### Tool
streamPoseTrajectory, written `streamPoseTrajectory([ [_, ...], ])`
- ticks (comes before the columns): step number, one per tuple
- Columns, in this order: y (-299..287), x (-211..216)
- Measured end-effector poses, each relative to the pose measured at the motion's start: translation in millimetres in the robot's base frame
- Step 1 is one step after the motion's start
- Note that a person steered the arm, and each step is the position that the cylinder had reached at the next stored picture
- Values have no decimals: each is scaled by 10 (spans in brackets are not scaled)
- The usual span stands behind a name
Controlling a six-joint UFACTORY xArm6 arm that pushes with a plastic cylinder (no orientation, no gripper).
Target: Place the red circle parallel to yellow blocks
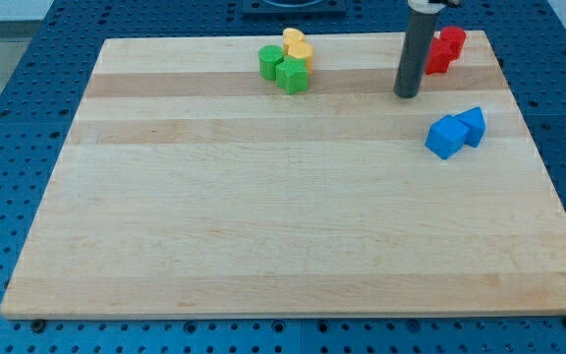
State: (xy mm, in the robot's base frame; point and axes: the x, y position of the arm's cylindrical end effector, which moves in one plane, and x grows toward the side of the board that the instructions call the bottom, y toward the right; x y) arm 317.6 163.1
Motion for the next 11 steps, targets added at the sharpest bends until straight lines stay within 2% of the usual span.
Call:
streamPoseTrajectory([
  [2,1136,-165],
  [3,1257,-410],
  [4,1259,-752],
  [5,1195,-861],
  [7,571,-914],
  [10,423,-1252],
  [11,345,-1194],
])
